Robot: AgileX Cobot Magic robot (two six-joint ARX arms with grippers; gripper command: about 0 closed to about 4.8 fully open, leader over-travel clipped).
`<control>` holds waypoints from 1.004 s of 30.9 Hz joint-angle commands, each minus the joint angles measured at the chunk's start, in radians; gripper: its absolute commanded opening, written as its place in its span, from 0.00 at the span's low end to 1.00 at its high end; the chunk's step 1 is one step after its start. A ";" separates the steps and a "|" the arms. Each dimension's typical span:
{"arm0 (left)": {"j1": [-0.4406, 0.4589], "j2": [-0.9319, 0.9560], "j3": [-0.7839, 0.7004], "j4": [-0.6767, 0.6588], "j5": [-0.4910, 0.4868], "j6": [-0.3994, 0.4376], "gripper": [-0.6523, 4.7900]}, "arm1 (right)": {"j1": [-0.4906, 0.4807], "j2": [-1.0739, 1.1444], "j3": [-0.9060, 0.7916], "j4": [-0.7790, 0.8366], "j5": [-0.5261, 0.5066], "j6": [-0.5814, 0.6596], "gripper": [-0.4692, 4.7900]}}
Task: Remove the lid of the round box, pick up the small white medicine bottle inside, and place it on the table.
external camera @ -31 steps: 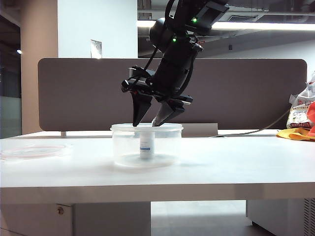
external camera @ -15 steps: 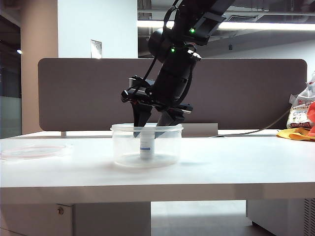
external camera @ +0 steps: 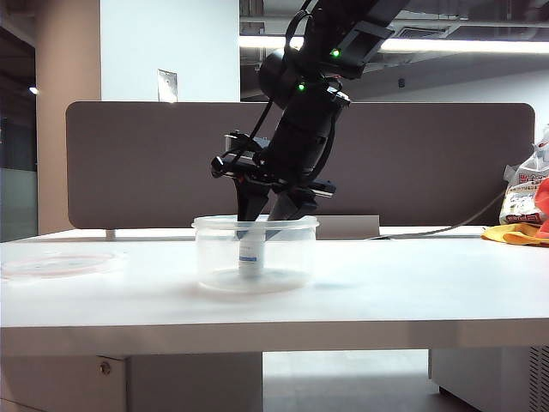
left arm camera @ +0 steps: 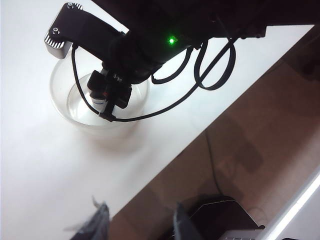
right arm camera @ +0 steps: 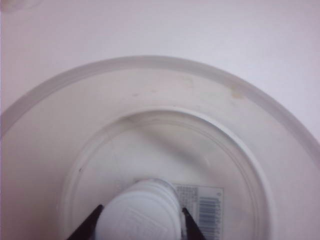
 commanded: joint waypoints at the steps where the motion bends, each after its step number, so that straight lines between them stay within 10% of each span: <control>1: -0.002 -0.003 0.007 0.002 0.005 0.005 0.43 | -0.002 -0.007 0.025 -0.003 0.000 -0.001 0.41; 31: -0.002 -0.003 0.006 0.003 0.002 0.024 0.43 | -0.198 -0.006 0.309 -0.291 0.084 -0.048 0.40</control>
